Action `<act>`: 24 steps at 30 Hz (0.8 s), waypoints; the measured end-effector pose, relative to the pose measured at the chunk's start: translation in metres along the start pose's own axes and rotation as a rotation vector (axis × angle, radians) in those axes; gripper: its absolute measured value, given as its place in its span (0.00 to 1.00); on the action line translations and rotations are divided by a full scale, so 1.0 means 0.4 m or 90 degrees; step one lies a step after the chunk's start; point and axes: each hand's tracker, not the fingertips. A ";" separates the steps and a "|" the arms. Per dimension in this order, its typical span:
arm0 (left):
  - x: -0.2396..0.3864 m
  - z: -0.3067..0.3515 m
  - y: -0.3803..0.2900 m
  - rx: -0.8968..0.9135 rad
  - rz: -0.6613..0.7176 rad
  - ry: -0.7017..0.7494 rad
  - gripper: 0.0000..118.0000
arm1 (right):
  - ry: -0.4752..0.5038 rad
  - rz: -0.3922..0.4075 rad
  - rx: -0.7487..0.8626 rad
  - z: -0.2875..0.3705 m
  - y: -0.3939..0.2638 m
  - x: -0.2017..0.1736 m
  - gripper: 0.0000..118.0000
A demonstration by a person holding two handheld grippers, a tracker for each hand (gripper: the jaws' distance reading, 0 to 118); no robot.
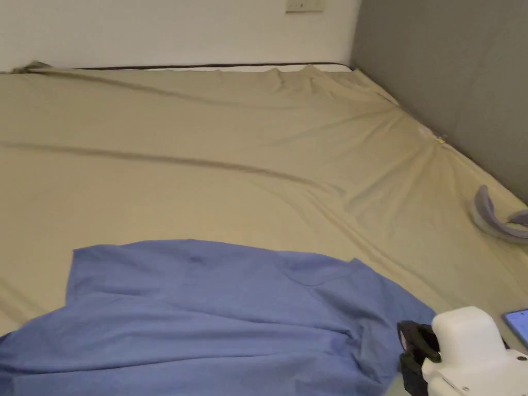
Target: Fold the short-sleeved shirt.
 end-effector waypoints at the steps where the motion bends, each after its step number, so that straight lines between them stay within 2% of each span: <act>1: 0.015 0.047 0.007 0.032 -0.016 -0.003 0.00 | -0.025 0.003 -0.007 -0.032 0.012 0.030 0.02; 5: 0.063 0.198 -0.012 0.116 0.031 -0.041 0.00 | -0.063 -0.006 -0.066 -0.187 0.053 0.150 0.03; 6: 0.068 0.212 -0.015 0.115 0.038 -0.046 0.00 | -0.058 -0.018 -0.102 -0.236 0.066 0.174 0.34; 7: 0.072 0.225 -0.020 0.115 0.047 -0.052 0.00 | -0.051 -0.043 -0.135 -0.290 0.077 0.210 0.76; 8: 0.074 0.215 -0.030 0.109 0.066 -0.060 0.00 | -0.022 -0.075 -0.186 -0.355 0.083 0.242 0.95; 9: 0.077 0.217 -0.036 0.090 0.096 -0.087 0.00 | 0.016 -0.106 -0.201 -0.404 0.081 0.265 0.98; 11: 0.081 0.224 -0.037 0.091 0.104 -0.082 0.00 | 0.010 -0.147 -0.289 -0.502 0.069 0.299 0.98; 14: 0.077 0.207 -0.030 0.108 0.082 -0.060 0.00 | -0.006 -0.140 -0.384 -0.591 0.028 0.302 0.97; 16: 0.075 0.185 -0.030 0.102 0.084 -0.066 0.00 | 0.008 -0.101 -0.418 -0.607 -0.008 0.276 0.94; 17: 0.072 0.180 -0.026 0.102 0.083 -0.068 0.00 | -0.014 -0.105 -0.360 -0.574 0.007 0.280 0.78; 18: 0.070 0.177 -0.024 0.101 0.086 -0.075 0.00 | 0.008 -0.106 -0.356 -0.550 0.021 0.282 0.33; 19: 0.071 0.177 -0.021 0.103 0.084 -0.075 0.00 | 0.039 -0.105 -0.337 -0.530 0.029 0.263 0.03; 20: 0.067 0.167 -0.025 0.105 0.084 -0.075 0.00 | 0.019 -0.054 -0.305 -0.508 0.035 0.244 0.03; 21: 0.065 0.170 -0.023 0.106 0.096 -0.089 0.00 | -0.026 -0.004 -0.286 -0.492 0.035 0.223 0.03; 22: 0.060 0.178 -0.016 0.118 0.109 -0.103 0.00 | -0.022 0.037 -0.280 -0.477 0.037 0.201 0.03; 23: 0.054 0.192 -0.007 0.130 0.119 -0.119 0.00 | 0.010 0.053 -0.268 -0.442 0.051 0.154 0.03; 24: 0.038 0.193 -0.011 0.144 0.125 -0.125 0.00 | 0.023 0.048 -0.251 -0.420 0.058 0.143 0.03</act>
